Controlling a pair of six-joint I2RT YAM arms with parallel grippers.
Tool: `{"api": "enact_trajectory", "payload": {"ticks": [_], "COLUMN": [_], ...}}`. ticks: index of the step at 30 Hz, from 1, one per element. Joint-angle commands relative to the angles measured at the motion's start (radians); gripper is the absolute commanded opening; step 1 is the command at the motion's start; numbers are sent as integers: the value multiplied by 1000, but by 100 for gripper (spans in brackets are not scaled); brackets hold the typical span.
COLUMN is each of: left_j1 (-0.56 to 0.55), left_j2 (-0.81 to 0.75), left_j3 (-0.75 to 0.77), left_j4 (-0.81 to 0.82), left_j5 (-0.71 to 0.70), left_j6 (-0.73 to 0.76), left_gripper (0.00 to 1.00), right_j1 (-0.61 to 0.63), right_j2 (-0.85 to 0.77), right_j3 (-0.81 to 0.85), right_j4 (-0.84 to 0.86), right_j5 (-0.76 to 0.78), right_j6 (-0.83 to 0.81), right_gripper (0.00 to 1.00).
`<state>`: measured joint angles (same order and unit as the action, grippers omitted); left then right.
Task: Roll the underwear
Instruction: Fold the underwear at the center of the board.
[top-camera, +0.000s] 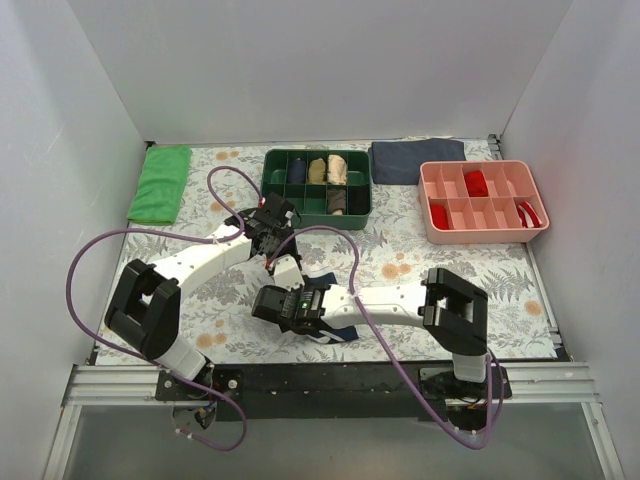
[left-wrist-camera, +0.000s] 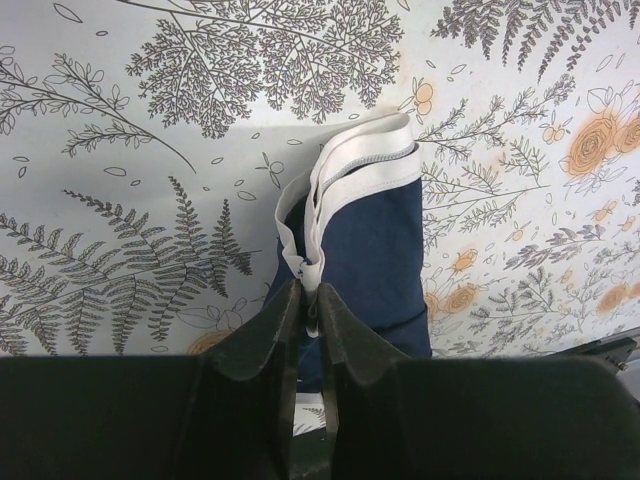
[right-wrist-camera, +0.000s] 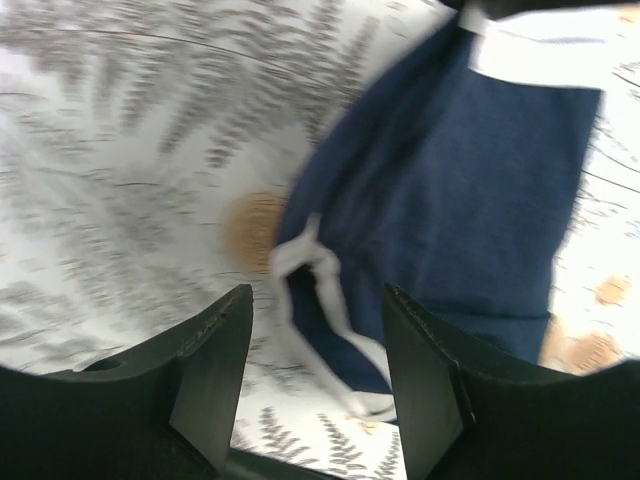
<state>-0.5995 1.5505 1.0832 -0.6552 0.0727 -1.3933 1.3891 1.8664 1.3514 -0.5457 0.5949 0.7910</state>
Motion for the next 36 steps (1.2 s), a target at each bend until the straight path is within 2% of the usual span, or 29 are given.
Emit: {"api": "enact_trajectory", "payload": {"ticks": [1,14,22,27,36], "left_j1": [1,1,1,1,1], "left_j2": [-13,-15,-21,-18,-27], "left_j3": [38,43,37,43,43], "left_j4": [-6,-3,-3,-7,-6], "left_j5": [-11,-7,-11,-14,-17], "left_j6": [-9,-12,-15,-16,-21], "left_gripper": [13,13,13,13,14], "right_j1": [-2,-2,2,-1,-28], "right_j2": [34,13,56,70,82], "right_j3": [80,48,103,95,83], "right_j4": [-189,-56,-54,-8,18], "right_j5": [149,77,66,66,62], "right_j6": [131,71,47,24,27], "right_gripper": [62,62,62,57,55]}}
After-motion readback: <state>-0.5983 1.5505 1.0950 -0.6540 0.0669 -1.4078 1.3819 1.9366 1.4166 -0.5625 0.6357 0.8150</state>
